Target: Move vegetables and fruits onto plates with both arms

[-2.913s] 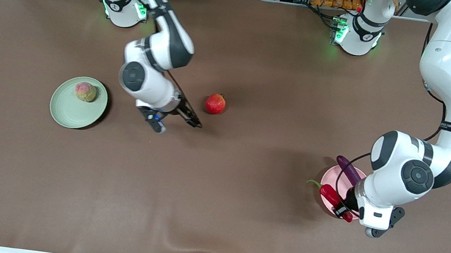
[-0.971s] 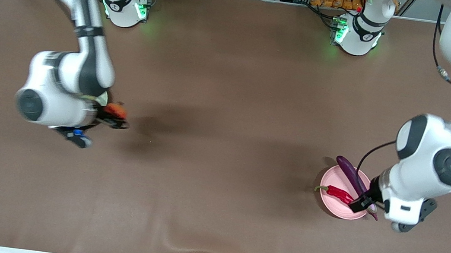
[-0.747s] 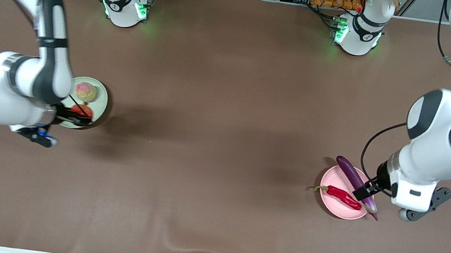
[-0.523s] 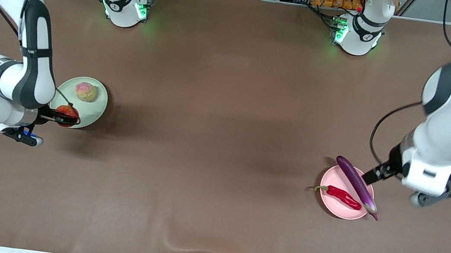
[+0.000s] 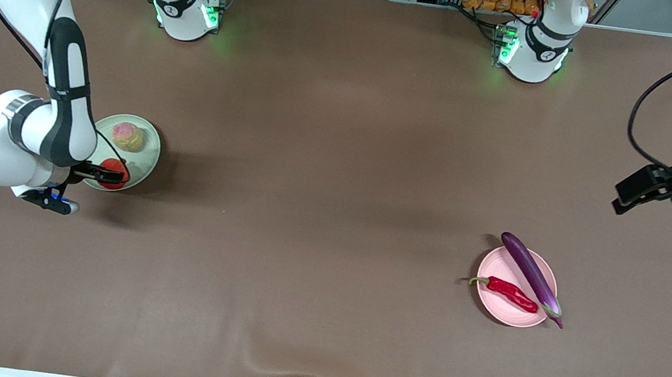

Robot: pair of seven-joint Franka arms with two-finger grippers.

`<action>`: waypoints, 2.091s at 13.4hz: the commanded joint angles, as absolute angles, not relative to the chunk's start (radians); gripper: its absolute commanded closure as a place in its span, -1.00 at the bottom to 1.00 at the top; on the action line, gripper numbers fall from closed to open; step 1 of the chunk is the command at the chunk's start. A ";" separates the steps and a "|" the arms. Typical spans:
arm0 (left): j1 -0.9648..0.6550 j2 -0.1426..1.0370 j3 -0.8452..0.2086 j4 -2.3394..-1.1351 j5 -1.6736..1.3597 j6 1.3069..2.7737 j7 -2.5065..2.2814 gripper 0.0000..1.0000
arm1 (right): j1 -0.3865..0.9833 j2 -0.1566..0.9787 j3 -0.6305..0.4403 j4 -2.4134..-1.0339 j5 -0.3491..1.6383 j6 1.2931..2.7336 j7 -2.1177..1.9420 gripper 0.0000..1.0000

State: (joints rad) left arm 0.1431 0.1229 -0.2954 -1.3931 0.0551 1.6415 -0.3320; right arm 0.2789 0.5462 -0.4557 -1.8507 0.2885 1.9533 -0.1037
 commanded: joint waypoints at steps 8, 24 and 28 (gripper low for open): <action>-0.035 -0.103 -0.032 -1.651 0.005 1.594 -0.215 -1.00 | 0.281 0.505 -0.454 -1.176 0.272 1.378 -0.112 -1.00; -0.026 -0.182 -0.067 -1.742 0.018 1.591 -0.126 -1.00 | 0.040 0.013 -0.106 -1.470 0.078 1.391 -0.104 -1.00; -0.026 -0.204 -0.069 -1.775 0.018 1.604 -0.127 -1.00 | 0.038 -0.037 -0.101 -1.537 0.075 1.430 -0.113 -1.00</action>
State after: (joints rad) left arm -0.0321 -0.1542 -0.0631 -1.7208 0.0194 1.5854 -0.1396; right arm 0.0693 0.0259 -0.1332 -1.4626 0.0966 1.3998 -0.1049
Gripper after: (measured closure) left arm 0.000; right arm 0.000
